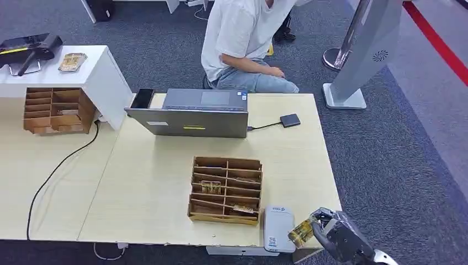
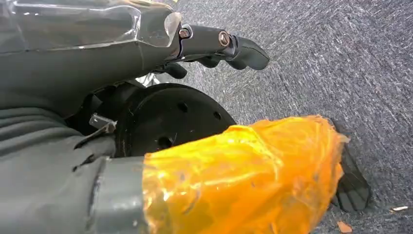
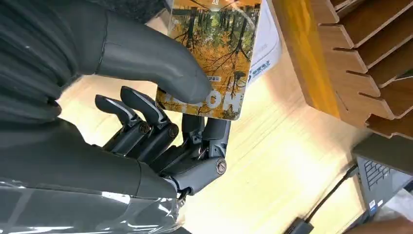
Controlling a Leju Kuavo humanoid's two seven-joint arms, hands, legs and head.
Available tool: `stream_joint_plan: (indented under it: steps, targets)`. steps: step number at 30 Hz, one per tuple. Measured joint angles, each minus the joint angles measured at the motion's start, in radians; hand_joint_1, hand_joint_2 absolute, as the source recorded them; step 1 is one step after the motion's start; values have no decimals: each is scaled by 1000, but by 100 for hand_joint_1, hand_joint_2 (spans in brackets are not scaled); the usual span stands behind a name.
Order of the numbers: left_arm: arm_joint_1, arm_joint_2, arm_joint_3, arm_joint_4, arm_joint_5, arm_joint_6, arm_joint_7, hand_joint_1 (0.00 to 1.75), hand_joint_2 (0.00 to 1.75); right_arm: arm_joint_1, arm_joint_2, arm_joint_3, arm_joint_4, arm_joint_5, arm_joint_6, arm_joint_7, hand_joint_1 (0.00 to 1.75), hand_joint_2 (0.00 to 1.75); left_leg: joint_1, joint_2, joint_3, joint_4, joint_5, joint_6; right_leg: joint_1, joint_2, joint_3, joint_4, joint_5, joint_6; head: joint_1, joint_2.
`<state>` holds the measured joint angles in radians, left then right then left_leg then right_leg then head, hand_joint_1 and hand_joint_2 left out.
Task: Pass the card to the sensor for recognition and then transmit it.
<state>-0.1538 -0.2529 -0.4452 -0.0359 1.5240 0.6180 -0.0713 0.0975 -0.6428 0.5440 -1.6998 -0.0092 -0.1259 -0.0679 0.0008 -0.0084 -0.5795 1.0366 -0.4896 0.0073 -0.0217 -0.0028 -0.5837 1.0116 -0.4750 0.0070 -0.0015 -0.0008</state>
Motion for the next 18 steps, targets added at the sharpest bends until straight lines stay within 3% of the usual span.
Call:
stream_joint_plan:
  steps: [18]
  targets:
    - [0,2,-50,0,2,0,14,0,0,-113,68,62,115,9,40,23,175,175,0,0,0,0,0,0,0,0,0,0,0,0,0,0]
